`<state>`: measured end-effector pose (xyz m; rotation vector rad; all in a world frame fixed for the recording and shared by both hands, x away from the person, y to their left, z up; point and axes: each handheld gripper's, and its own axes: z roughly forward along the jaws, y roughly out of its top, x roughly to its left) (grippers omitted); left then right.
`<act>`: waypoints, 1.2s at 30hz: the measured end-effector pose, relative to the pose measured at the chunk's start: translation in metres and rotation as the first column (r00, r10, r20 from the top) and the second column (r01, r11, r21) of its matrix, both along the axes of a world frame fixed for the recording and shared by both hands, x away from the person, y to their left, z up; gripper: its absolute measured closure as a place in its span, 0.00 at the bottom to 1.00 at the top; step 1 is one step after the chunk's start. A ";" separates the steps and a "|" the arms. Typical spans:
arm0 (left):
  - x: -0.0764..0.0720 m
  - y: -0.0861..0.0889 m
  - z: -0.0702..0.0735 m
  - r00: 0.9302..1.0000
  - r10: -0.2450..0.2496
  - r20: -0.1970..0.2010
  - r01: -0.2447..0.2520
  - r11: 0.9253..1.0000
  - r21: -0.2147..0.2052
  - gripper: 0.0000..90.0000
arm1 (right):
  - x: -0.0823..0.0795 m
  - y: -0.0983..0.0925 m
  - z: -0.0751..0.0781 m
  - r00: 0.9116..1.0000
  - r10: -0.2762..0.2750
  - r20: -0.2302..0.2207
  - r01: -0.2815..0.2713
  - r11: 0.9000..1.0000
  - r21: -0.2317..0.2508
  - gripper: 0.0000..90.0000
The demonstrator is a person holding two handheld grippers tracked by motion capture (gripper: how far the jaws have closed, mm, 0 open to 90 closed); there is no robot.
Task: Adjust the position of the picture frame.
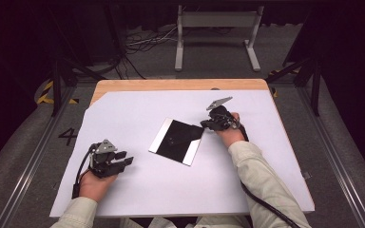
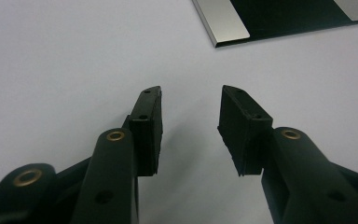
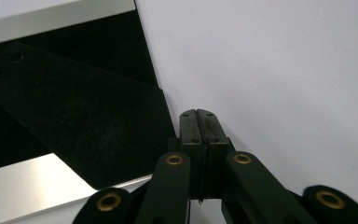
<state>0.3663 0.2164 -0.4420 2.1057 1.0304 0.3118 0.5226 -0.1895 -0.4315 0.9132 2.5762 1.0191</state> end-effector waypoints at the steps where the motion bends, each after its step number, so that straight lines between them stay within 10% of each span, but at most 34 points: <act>1: 0.000 0.000 0.000 1.000 -0.001 -0.001 0.001 1.000 -0.003 0.66 | 0.001 0.000 -0.001 1.000 0.003 0.003 -0.003 1.000 -0.007 1.00; 10: 0.002 -0.004 -0.001 1.000 -0.014 -0.007 0.014 1.000 0.002 0.66 | -0.001 0.000 -0.002 0.999 0.050 -0.023 -0.050 0.998 -0.025 1.00; 18: 0.005 -0.006 0.000 1.000 -0.015 -0.001 0.015 1.000 0.011 0.66 | -0.018 0.013 0.004 0.976 0.202 -0.083 -0.210 0.973 -0.092 1.00; 36: 0.019 -0.004 0.003 0.994 0.104 -0.029 -0.103 0.994 0.031 0.98 | -0.060 0.037 0.005 0.937 0.332 -0.111 -0.343 0.933 -0.108 1.00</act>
